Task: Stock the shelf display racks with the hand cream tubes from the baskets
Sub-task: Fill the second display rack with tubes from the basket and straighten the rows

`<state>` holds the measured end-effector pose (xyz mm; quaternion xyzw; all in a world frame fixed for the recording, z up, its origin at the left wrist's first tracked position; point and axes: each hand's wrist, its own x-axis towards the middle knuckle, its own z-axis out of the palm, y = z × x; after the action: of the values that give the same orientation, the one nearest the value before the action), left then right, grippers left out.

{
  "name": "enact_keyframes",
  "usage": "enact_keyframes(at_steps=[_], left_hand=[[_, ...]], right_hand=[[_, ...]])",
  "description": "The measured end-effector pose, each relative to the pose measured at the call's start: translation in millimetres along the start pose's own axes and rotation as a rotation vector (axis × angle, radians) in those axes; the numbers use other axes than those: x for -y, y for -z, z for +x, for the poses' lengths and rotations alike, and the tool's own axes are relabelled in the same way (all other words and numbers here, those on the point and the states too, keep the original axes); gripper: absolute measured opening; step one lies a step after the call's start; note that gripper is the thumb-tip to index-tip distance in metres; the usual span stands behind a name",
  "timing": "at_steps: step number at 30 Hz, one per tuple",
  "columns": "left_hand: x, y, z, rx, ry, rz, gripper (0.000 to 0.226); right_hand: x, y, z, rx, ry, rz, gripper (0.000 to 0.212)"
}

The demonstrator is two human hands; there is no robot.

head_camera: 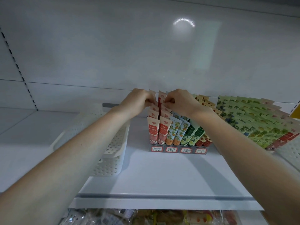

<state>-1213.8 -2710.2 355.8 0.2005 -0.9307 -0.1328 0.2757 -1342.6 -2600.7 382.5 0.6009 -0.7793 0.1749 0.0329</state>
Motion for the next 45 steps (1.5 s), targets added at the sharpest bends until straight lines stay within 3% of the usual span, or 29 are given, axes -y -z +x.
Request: enact_keyframes(at_steps=[9,12,17,21,32,45], left_hand=[[5.0,3.1,7.5,-0.113,0.021,0.048,0.018],[6.6,3.1,14.3,-0.08,0.005,0.069,0.02],[8.6,0.6,20.9,0.009,-0.004,0.08,0.018],[11.2,-1.1,25.0,-0.015,0.009,0.09,0.015],[15.6,-8.4,35.1,-0.037,0.078,0.09,0.014],[16.5,-10.0,27.0,-0.062,0.026,0.054,0.02]], right_hand=[[-4.0,8.1,9.7,-0.078,-0.007,0.041,0.02],[-6.8,11.7,17.9,-0.105,-0.018,0.04,0.02],[-8.1,8.2,27.7,-0.024,-0.024,0.0,0.019],[-8.3,2.5,33.9,0.033,-0.04,-0.019,0.017],[-8.3,-0.7,36.6,0.034,-0.014,-0.042,0.019],[-8.2,-2.8,35.6,0.018,-0.046,-0.066,0.018]])
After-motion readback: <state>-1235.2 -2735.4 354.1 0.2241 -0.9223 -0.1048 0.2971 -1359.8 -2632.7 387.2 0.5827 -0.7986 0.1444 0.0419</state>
